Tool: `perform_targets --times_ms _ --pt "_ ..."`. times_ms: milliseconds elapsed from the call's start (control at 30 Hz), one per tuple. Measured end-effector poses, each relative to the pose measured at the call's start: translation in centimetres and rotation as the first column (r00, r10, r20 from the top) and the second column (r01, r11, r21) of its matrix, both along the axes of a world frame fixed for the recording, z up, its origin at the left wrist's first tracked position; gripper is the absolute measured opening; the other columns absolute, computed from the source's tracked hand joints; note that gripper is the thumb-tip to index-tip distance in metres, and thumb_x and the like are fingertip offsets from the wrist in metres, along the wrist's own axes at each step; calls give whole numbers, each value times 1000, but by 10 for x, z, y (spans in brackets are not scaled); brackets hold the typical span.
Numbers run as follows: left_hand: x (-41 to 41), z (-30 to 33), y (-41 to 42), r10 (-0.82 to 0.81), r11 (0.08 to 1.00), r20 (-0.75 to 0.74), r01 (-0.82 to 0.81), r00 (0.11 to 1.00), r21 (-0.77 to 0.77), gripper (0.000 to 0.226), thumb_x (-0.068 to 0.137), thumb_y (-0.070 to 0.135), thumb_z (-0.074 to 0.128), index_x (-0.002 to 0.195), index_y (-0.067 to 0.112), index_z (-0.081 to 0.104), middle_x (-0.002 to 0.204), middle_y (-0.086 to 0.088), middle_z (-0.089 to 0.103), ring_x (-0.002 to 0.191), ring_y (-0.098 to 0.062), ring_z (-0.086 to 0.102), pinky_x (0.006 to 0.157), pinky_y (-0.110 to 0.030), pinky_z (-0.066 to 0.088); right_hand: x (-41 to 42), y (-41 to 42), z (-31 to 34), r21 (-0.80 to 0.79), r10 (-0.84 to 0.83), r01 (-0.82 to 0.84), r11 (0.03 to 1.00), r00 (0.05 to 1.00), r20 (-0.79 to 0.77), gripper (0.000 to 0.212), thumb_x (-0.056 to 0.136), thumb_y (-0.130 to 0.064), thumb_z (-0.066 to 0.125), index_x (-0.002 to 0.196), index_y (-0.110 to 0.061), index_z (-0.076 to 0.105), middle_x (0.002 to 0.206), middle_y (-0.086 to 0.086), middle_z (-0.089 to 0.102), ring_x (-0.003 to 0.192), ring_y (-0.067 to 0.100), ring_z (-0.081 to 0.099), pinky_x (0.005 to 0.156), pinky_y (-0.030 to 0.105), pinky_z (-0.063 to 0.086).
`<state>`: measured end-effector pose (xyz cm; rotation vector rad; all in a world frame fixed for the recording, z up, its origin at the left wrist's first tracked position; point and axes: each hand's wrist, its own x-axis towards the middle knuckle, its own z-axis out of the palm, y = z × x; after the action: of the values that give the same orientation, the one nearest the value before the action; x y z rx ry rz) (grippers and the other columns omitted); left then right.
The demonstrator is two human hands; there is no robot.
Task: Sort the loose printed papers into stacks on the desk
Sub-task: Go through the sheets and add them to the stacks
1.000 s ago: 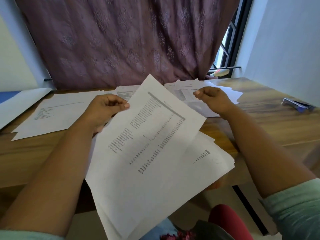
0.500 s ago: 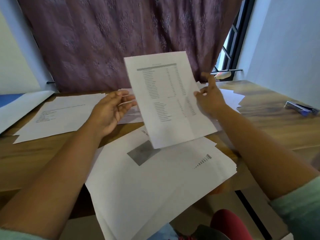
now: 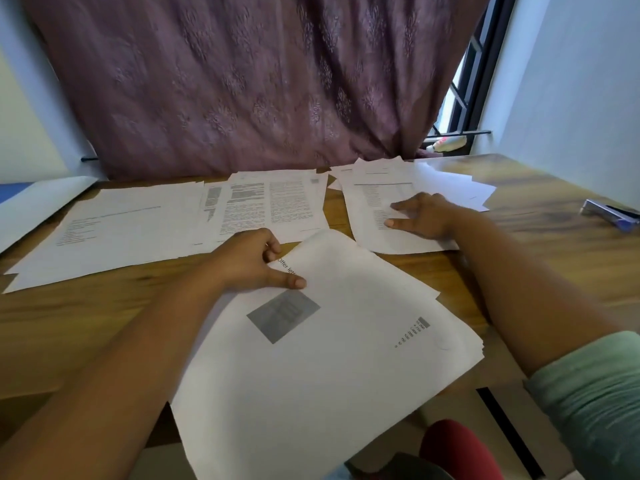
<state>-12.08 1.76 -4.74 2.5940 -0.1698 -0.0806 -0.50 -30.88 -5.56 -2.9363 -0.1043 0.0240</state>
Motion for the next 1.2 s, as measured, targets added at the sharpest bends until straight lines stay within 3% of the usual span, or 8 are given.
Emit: perform_targets --times_ms 167,300,433,533,733,967,1067,1200 --pt "0 0 3 -71 994 -64 65 995 -87 40 65 42 88 94 20 71 95 3 71 90 -15 65 82 -36 55 -10 12 -2 74 -22 21 997 1000 13 62 90 -60 52 143 -29 45 152 4 36 137 30 35 114 44 28" --pt "-9 17 18 -101 883 -70 57 992 -466 31 78 24 80 105 13 70 105 5 73 98 -12 68 86 -27 55 -29 17 7 406 -54 -29 913 980 191 40 95 -47 54 123 -19 63 131 4 59 122 24 52 103 32 36" --pt "-10 26 40 -4 719 -44 -28 999 -695 37 82 27 74 117 21 67 107 8 75 99 -13 71 89 -33 55 -61 26 28 961 169 -34 274 985 -14 63 94 -64 34 112 -12 66 106 8 71 103 24 66 95 37 52" --pt "-6 24 48 57 693 20 -25 998 -721 51 72 33 80 119 22 67 114 8 73 111 -18 66 100 -43 49 -75 34 34 994 362 28 108 930 -66 89 76 -78 33 118 -6 63 108 13 70 95 23 69 82 31 58" --pt "2 20 53 98 608 56 -15 994 -794 49 69 28 83 115 21 69 111 5 74 108 -16 68 102 -42 48 -91 50 36 969 526 -121 214 851 -11 76 53 -59 87 108 -9 71 108 12 71 97 22 69 81 28 57" --pt "8 22 63 183 494 90 -13 979 -869 40 77 25 80 115 20 69 109 6 74 102 -13 70 92 -31 52 -102 92 41 866 493 -137 481 859 -137 32 89 -11 65 121 -8 64 113 7 72 104 25 69 89 33 57" --pt "19 23 80 344 353 44 -86 938 -932 32 84 22 77 114 14 68 107 1 74 100 -18 70 88 -34 55 -93 123 46 920 496 42 389 832 -247 38 91 -12 65 128 -16 57 117 6 70 105 23 69 84 38 58" --pt "33 27 129 541 194 -22 -150 841 -969 36 85 20 77 117 9 64 112 -5 71 98 -21 68 85 -33 56 -80 188 46 741 285 -80 667 946 -154 55 86 -24 73 134 -22 46 125 1 61 109 22 60 80 31 57"
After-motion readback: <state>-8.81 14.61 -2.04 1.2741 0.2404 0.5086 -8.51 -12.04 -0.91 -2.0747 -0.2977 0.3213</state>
